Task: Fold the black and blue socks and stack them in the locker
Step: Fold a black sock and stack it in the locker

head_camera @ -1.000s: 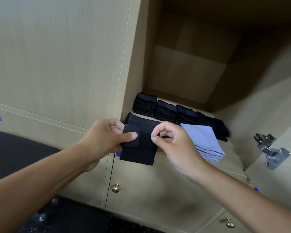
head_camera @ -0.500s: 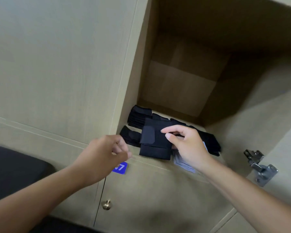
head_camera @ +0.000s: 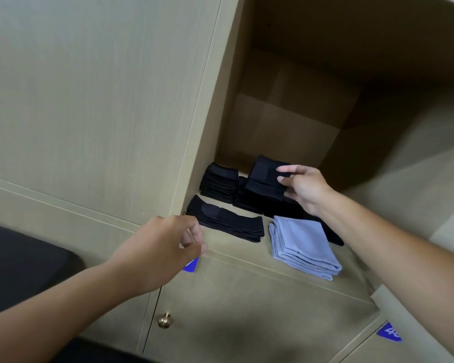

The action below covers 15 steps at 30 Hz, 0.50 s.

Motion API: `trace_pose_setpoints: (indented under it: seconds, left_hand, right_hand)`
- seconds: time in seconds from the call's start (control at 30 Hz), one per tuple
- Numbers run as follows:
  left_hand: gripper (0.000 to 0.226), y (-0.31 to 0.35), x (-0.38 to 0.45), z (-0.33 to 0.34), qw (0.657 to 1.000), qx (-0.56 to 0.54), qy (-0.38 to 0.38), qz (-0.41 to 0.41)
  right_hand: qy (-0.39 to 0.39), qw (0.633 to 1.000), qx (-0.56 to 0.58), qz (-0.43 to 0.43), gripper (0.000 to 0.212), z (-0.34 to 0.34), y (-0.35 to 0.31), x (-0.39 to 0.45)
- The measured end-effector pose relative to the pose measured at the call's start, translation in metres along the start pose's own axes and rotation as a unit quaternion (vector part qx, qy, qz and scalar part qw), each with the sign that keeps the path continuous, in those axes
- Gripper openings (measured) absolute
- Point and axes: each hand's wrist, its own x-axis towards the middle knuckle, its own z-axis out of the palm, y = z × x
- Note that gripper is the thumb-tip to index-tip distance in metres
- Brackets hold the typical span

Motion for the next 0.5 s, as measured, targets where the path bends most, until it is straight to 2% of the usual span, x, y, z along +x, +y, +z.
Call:
trace_pose_setpoints:
  seconds: [0.17,0.3,0.5]
  left_hand:
    - [0.012,-0.004,0.002,0.002,1.000,0.008,-0.004,-0.012]
    - [0.010,-0.006,0.004,0.002,1.000,0.009,-0.013,-0.017]
    - [0.010,-0.010,0.005,0.003,0.999,0.009,-0.021,-0.031]
  right_hand:
    - [0.026,0.999,-0.032,0.031,0.028,0.010,0.007,0.036]
    - [0.018,0.997,-0.063,0.049,0.032,0.018,0.016,0.055]
    - [0.014,0.994,-0.100,0.041,0.025,0.027,0.023,0.066]
